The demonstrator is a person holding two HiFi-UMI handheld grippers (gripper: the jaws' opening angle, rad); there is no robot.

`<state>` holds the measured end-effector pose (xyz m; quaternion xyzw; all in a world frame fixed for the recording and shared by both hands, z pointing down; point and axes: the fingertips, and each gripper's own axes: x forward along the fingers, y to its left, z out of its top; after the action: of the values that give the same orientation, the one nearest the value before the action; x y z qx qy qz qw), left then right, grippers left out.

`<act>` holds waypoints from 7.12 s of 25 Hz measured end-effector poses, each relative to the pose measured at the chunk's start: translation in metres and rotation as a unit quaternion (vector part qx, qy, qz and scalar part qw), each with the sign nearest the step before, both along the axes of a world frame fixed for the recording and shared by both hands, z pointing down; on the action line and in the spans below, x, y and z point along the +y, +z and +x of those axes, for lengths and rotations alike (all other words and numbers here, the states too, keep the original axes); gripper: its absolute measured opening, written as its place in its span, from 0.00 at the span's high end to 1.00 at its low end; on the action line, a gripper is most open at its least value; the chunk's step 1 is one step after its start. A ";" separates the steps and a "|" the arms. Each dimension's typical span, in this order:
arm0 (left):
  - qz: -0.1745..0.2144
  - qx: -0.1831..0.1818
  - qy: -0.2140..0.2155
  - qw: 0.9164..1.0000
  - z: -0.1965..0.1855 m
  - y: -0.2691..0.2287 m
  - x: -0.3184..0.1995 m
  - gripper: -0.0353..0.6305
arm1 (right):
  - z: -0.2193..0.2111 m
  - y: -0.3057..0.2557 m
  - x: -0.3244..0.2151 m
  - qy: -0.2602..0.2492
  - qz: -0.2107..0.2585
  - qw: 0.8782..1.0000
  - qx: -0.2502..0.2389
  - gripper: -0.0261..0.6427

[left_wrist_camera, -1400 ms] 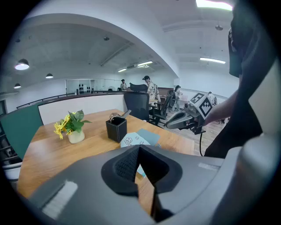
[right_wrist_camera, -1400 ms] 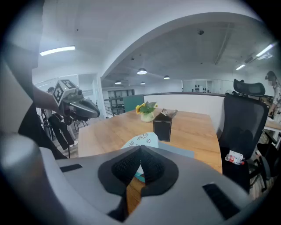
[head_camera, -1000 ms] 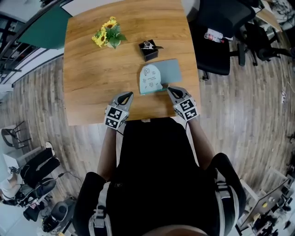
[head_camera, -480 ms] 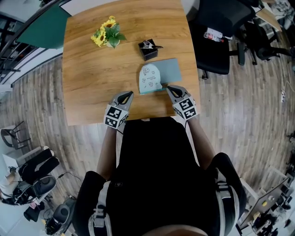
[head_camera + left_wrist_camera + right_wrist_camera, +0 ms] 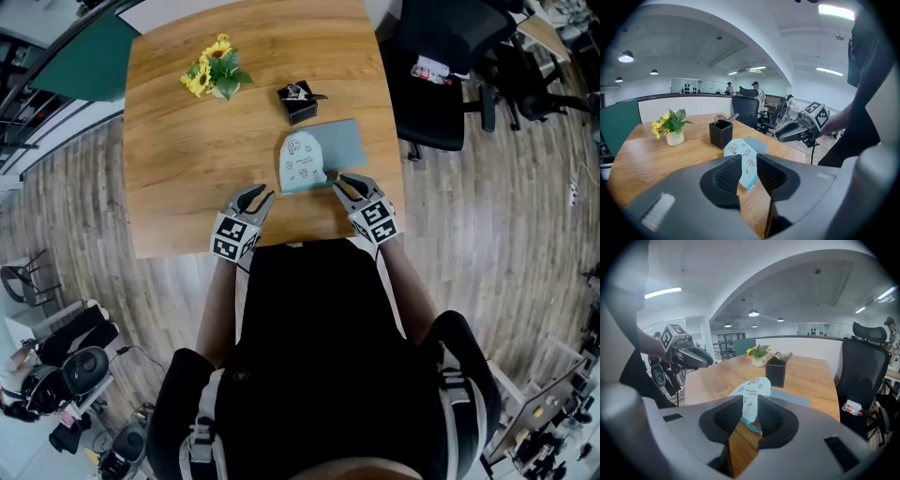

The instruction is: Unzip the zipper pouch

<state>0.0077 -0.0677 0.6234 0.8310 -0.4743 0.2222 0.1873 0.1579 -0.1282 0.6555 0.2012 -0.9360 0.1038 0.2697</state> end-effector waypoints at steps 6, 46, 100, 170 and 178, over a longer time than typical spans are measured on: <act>-0.012 0.001 0.001 1.000 0.000 0.006 -0.003 0.72 | -0.001 0.004 -0.004 -0.001 -0.002 1.000 0.006 0.70; -0.161 0.060 0.014 0.985 0.004 0.122 -0.013 0.56 | -0.014 0.064 0.016 0.009 -0.100 0.995 -0.002 0.63; -0.234 0.232 -0.049 0.943 0.036 0.134 -0.036 0.83 | -0.005 0.074 0.008 0.014 -0.099 0.994 0.033 0.78; 0.006 0.601 -0.162 0.782 -0.041 -0.085 -0.057 0.88 | -0.169 -0.105 0.041 -0.005 -0.087 0.976 -0.198 0.81; 0.025 0.582 -0.168 0.795 -0.061 -0.089 -0.054 0.88 | -0.188 -0.110 0.037 0.028 -0.109 0.972 -0.205 0.83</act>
<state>-0.0537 -0.1220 0.5342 0.7148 -0.4134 -0.3508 0.4416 -0.0302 -0.0915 0.5450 0.1707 -0.9484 0.2520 0.0892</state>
